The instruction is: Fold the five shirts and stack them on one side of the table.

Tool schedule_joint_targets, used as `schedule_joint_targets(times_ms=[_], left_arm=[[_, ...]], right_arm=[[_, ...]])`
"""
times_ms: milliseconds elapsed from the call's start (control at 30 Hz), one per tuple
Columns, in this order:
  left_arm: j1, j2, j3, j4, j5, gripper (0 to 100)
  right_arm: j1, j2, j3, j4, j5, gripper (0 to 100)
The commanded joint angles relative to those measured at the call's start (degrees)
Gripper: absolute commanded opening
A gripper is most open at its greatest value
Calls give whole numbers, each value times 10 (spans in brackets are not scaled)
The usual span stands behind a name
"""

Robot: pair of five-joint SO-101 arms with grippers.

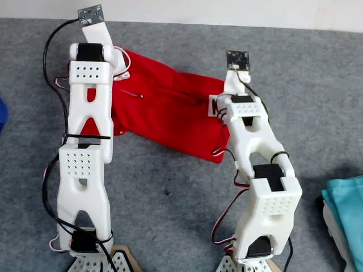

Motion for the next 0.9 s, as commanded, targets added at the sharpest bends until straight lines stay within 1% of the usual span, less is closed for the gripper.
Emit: schedule_joint_targets(times_ms=[0, 167, 367, 433, 567, 633, 867], left_arm=[[-12, -7, -7, -1, 5, 10], [-17, -10, -7, -28, 5, 10], [-15, -9, -7, -23, 3, 12], [-17, -9, -7, -11, -13, 50], [-9, -10, -7, 13, -22, 236], [-6, -9, -7, 11, -22, 297], [-5, -6, -4, 12, -22, 304]], right_arm=[[4, -8, -30, -8, 10, 12], [4, -7, -27, -8, 11, 6], [4, -7, -25, -8, 11, 6], [4, -7, -25, -8, 11, 6], [4, -7, -25, -8, 11, 6], [4, -7, -25, -8, 11, 6], [4, -7, -25, -8, 11, 6]])
